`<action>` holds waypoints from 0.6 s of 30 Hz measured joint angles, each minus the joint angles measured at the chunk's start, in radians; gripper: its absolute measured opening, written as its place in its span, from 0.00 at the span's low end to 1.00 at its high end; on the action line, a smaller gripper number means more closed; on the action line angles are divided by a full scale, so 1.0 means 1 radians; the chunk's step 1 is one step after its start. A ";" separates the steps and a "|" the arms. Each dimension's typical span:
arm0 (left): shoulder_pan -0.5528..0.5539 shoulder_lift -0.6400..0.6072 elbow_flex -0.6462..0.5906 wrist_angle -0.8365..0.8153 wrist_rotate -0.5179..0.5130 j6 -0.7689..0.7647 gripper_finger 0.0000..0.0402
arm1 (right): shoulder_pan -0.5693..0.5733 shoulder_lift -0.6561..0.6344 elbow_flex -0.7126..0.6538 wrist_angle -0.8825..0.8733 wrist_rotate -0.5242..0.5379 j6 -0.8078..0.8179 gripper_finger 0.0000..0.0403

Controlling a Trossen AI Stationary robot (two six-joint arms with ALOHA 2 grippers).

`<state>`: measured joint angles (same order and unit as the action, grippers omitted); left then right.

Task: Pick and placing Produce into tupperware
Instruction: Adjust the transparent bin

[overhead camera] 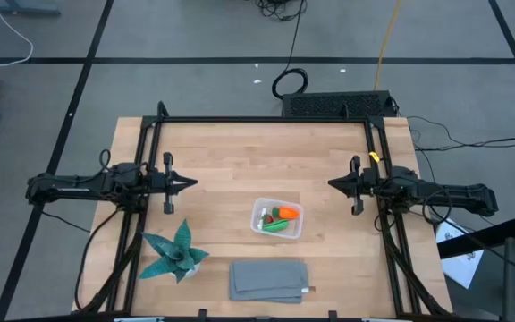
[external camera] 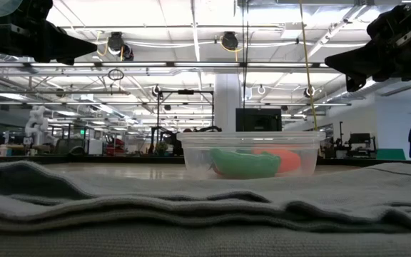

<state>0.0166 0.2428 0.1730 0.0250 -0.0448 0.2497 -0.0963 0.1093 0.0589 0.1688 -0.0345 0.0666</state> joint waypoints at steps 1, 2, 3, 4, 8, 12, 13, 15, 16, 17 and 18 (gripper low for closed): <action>0.000 0.000 0.000 0.000 0.000 0.000 0.00 | 0.000 0.000 0.000 0.000 0.000 0.000 0.00; 0.000 0.000 0.000 -0.001 -0.007 -0.002 0.00 | 0.000 0.000 0.000 0.000 0.000 0.000 0.00; 0.000 0.000 0.000 -0.002 -0.017 -0.008 0.00 | 0.000 0.000 0.000 0.000 0.000 0.000 0.00; 0.000 0.000 0.000 -0.004 -0.037 -0.018 0.00 | 0.000 0.000 0.000 0.000 0.000 0.000 0.00; 0.000 0.006 0.000 -0.011 -0.222 -0.113 0.00 | 0.000 0.000 -0.001 0.000 0.000 0.000 0.00; 0.000 0.048 0.011 -0.028 -0.295 -0.200 0.00 | 0.000 0.000 -0.001 0.000 0.000 0.000 0.00; 0.000 0.071 0.024 -0.030 -0.288 -0.211 0.00 | 0.000 0.000 -0.001 0.000 0.000 0.000 0.00; 0.000 0.138 0.064 -0.025 -0.273 -0.238 0.00 | 0.000 0.000 -0.001 0.000 0.000 0.000 0.00; 0.000 0.178 0.086 -0.024 -0.273 -0.252 0.00 | 0.000 0.000 -0.001 0.000 0.000 0.000 0.00; 0.001 0.223 0.109 -0.023 -0.273 -0.266 0.00 | 0.000 0.000 -0.001 -0.001 0.003 0.000 0.00; 0.003 0.269 0.132 -0.023 -0.275 -0.277 0.00 | 0.000 0.000 -0.001 -0.001 0.004 0.000 0.00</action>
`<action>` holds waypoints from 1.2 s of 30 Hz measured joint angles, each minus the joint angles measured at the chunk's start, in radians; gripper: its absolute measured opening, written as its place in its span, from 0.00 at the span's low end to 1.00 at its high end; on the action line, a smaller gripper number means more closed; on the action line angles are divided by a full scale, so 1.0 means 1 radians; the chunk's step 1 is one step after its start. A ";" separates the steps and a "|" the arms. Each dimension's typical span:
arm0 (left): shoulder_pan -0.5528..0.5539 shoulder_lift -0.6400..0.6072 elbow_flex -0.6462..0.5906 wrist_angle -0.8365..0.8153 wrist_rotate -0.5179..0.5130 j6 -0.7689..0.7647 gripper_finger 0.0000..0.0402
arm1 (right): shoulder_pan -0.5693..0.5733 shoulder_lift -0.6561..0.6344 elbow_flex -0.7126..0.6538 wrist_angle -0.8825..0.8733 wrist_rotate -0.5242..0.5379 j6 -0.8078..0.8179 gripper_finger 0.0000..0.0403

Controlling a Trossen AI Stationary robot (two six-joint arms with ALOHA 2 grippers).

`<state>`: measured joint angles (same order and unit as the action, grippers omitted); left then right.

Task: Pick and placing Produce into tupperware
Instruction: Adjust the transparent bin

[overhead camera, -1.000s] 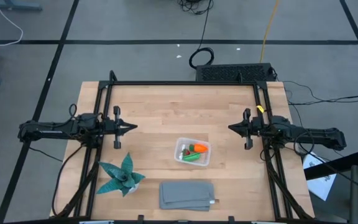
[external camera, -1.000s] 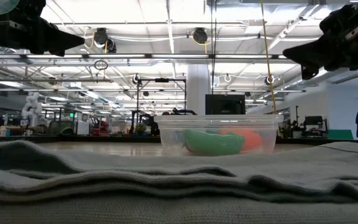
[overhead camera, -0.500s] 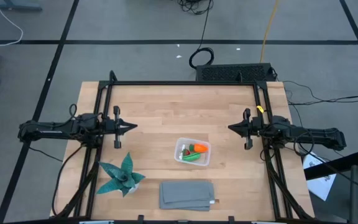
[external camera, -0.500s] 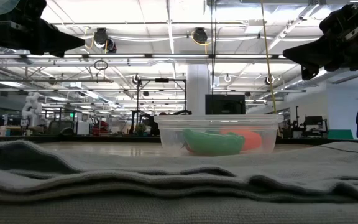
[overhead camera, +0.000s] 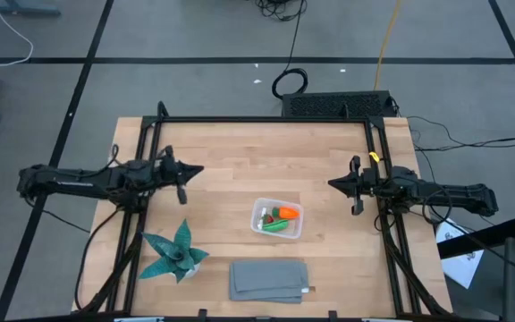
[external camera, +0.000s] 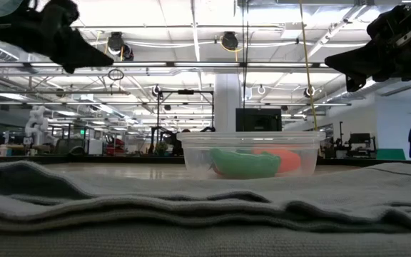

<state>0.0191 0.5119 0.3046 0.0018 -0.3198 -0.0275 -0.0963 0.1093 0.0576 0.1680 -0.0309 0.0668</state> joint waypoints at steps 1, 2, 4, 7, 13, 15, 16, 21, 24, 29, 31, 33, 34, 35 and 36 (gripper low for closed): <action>0.004 0.050 0.021 0.000 -0.004 -0.011 0.00 | 0.000 0.000 0.000 0.000 0.000 0.000 0.00; 0.009 0.103 0.042 0.004 -0.013 -0.015 0.00 | 0.000 0.000 0.000 0.000 0.000 0.000 0.00; 0.021 0.209 0.078 0.013 -0.021 -0.007 0.00 | 0.000 0.000 -0.001 0.000 0.000 0.000 0.00; 0.041 0.365 0.114 0.057 0.005 0.045 0.00 | 0.000 0.000 -0.001 0.000 0.001 -0.001 0.00; 0.084 0.600 0.196 0.208 0.163 0.097 0.00 | 0.000 0.000 -0.001 -0.004 0.001 -0.001 0.00; 0.096 0.653 0.239 0.218 0.191 0.095 0.00 | 0.000 0.000 -0.001 -0.010 0.001 -0.001 0.00; 0.101 0.679 0.261 0.217 0.194 0.088 0.00 | 0.000 0.000 -0.001 -0.014 0.001 -0.002 0.00; 0.123 0.814 0.346 0.217 0.198 0.077 0.00 | 0.000 0.000 -0.001 -0.018 0.001 -0.002 0.00; 0.133 0.894 0.378 0.251 0.237 0.090 0.00 | 0.000 0.000 -0.001 -0.018 0.001 -0.002 0.00; 0.144 0.976 0.395 0.316 0.278 0.107 0.00 | 0.000 0.000 -0.001 -0.018 0.001 -0.001 0.00; 0.150 0.998 0.396 0.335 0.279 0.104 0.00 | 0.000 0.000 -0.001 -0.018 0.001 -0.001 0.00; 0.152 1.018 0.396 0.339 0.296 0.104 0.00 | 0.000 0.000 -0.001 -0.018 0.001 -0.001 0.00; 0.151 1.031 0.396 0.352 0.308 0.106 0.00 | 0.000 0.000 -0.001 -0.018 0.001 -0.002 0.00; 0.151 1.044 0.396 0.362 0.323 0.108 0.00 | 0.000 0.000 -0.001 -0.018 0.001 -0.002 0.00; 0.150 1.057 0.396 0.370 0.336 0.108 0.00 | 0.000 0.000 -0.001 -0.018 0.001 -0.002 0.00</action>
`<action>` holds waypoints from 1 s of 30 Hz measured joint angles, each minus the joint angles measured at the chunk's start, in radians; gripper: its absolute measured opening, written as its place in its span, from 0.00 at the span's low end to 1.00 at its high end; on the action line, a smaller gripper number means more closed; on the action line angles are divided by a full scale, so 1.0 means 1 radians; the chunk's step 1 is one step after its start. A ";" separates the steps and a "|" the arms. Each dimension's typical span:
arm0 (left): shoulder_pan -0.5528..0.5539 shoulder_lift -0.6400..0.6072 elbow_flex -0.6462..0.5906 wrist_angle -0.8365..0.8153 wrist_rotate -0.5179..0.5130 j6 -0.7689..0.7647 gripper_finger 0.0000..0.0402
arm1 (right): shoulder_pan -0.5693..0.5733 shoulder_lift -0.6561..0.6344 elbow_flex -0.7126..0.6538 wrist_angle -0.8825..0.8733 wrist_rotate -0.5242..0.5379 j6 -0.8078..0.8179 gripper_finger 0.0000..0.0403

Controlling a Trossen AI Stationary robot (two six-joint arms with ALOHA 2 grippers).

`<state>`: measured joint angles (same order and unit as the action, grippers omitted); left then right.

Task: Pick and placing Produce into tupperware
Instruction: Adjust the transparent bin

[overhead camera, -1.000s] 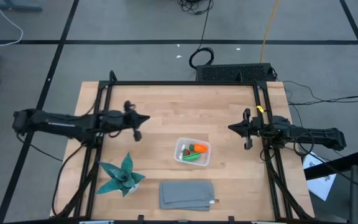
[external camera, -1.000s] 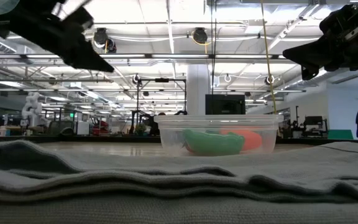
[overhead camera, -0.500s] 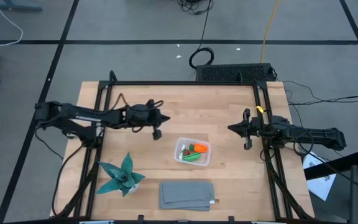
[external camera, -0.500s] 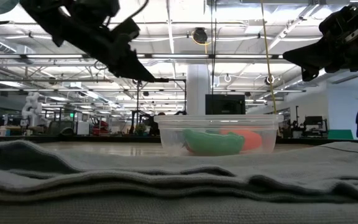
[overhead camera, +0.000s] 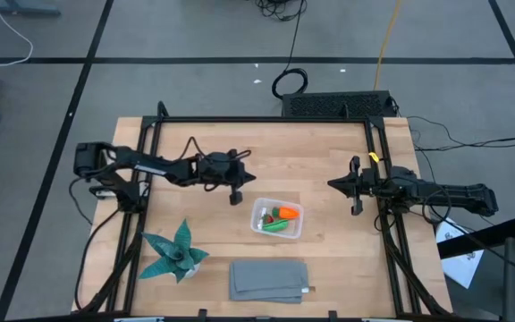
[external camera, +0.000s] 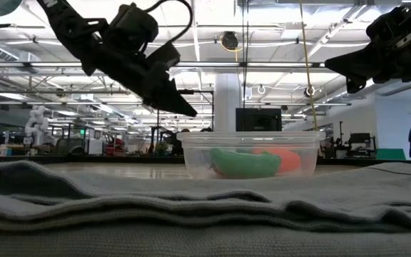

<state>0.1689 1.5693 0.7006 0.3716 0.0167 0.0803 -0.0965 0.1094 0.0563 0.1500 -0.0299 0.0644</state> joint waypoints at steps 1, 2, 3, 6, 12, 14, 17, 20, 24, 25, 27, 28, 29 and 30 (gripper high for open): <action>0.000 0.012 0.000 0.011 0.015 0.000 0.00 | 0.000 0.000 0.000 0.000 0.000 0.000 0.00; 0.000 0.024 0.000 0.023 0.027 0.001 0.00 | 0.000 0.000 0.000 0.000 0.000 0.000 0.00; 0.001 0.032 0.000 0.028 0.042 0.003 0.00 | 0.000 0.000 0.000 0.000 0.000 0.000 0.00; -0.002 0.051 0.000 0.042 0.076 0.012 0.00 | 0.000 0.000 0.000 -0.003 0.000 -0.001 0.00; -0.030 0.091 0.000 0.106 0.092 0.012 0.00 | 0.000 0.000 0.000 -0.003 0.000 -0.001 0.00; -0.043 0.114 0.013 0.114 0.093 0.016 0.00 | 0.000 0.000 0.000 -0.004 0.000 -0.001 0.00; -0.063 0.142 0.038 0.100 0.092 0.034 0.00 | 0.000 0.000 0.000 -0.004 0.000 -0.001 0.00; -0.075 0.165 0.060 0.095 0.092 0.044 0.00 | 0.000 0.000 0.000 -0.004 0.000 0.001 0.00; -0.077 0.193 0.081 0.082 0.091 0.046 0.00 | 0.000 0.000 0.000 -0.005 0.000 0.001 0.00; -0.077 0.198 0.082 0.073 0.090 0.047 0.00 | 0.000 0.000 0.000 -0.005 0.000 0.002 0.00; -0.077 0.209 0.082 0.068 0.090 0.047 0.00 | 0.000 0.001 0.000 -0.005 0.000 0.002 0.00; -0.077 0.214 0.083 0.068 0.089 0.047 0.00 | 0.000 0.000 0.000 -0.005 0.000 0.002 0.00; -0.078 0.215 0.083 0.062 0.089 0.047 0.00 | 0.000 0.001 0.000 -0.006 0.000 0.002 0.00; -0.078 0.215 0.083 0.057 0.089 0.047 0.00 | 0.000 0.001 0.000 -0.006 0.000 0.002 0.00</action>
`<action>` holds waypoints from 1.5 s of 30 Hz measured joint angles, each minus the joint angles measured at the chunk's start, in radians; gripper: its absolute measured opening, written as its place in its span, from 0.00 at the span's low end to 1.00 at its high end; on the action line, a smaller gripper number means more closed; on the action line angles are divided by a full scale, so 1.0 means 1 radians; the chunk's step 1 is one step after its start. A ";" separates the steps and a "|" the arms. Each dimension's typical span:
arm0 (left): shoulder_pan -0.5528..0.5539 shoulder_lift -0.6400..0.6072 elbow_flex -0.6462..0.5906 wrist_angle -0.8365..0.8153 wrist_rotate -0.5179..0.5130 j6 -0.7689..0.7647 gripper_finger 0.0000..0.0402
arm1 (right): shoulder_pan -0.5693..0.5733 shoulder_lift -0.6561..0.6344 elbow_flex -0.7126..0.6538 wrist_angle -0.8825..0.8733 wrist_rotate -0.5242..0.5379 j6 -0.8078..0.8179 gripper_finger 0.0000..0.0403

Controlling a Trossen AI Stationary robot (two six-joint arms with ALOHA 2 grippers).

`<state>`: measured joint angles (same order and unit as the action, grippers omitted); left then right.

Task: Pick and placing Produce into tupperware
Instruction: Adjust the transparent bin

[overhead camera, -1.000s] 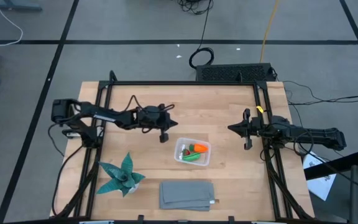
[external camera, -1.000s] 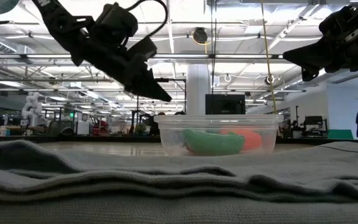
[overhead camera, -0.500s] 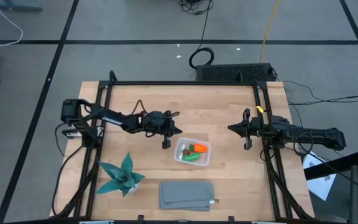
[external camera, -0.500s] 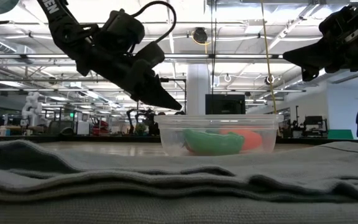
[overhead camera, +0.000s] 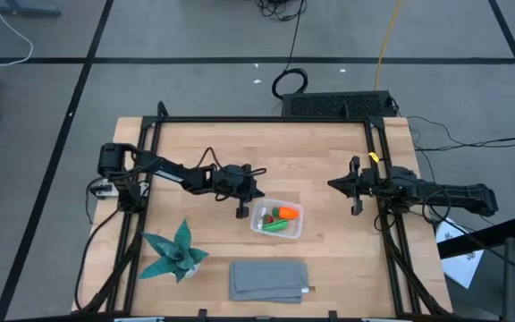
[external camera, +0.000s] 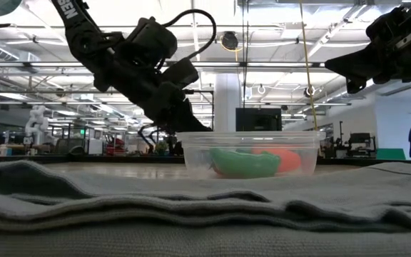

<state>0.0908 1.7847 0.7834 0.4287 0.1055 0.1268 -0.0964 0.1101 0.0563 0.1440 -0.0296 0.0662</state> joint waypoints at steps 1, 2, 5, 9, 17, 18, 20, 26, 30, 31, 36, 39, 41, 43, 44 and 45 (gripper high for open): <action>-0.002 0.000 0.000 0.000 0.000 0.000 0.00 | 0.000 0.000 0.000 0.000 0.000 0.000 0.00; -0.003 -0.001 0.000 0.000 0.000 0.000 0.00 | 0.000 0.000 0.000 -0.001 0.000 0.000 0.00; -0.008 -0.002 0.000 -0.008 0.000 0.001 0.00 | 0.000 0.000 0.000 -0.003 0.000 0.000 0.00; -0.013 -0.002 0.000 -0.010 0.004 0.006 0.00 | 0.000 0.000 0.000 -0.004 0.000 0.000 0.00; -0.015 -0.002 0.000 -0.021 0.008 0.010 0.00 | 0.000 0.000 0.000 -0.006 0.000 -0.001 0.00; -0.015 -0.002 0.000 -0.024 0.008 0.010 0.00 | 0.000 0.000 0.000 -0.006 0.000 -0.001 0.00; -0.015 -0.002 0.000 -0.031 0.012 0.010 0.00 | 0.000 0.000 0.000 -0.006 0.000 -0.001 0.00; -0.019 -0.002 0.000 -0.037 0.027 0.003 0.00 | 0.000 0.000 0.000 -0.006 0.000 -0.002 0.00; -0.028 -0.002 0.000 -0.037 0.027 0.003 0.00 | 0.000 0.000 0.000 -0.006 0.000 -0.002 0.00; -0.030 -0.002 0.000 -0.037 0.027 0.003 0.00 | 0.000 0.000 0.000 -0.006 0.000 -0.002 0.00; -0.036 -0.002 0.000 -0.042 0.026 0.003 0.00 | 0.000 0.000 0.000 -0.006 0.000 -0.002 0.00; -0.036 -0.002 0.000 -0.043 0.026 0.003 0.00 | 0.000 0.000 0.000 -0.006 0.000 -0.001 0.00; -0.036 -0.002 0.000 -0.045 0.026 0.002 0.00 | 0.000 0.000 0.000 -0.006 0.000 -0.001 0.00; -0.036 -0.002 0.000 -0.045 0.026 0.003 0.00 | 0.000 0.000 0.000 -0.006 0.000 -0.001 0.00; -0.036 -0.002 0.000 -0.044 0.026 0.003 0.00 | 0.000 0.000 0.000 -0.006 0.000 -0.001 0.00; -0.036 -0.002 0.000 -0.044 0.026 0.003 0.00 | 0.000 0.000 0.000 -0.006 0.000 -0.001 0.00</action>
<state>0.0544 1.7828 0.7834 0.3851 0.1315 0.1295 -0.0965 0.1101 0.0561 0.1383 -0.0296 0.0654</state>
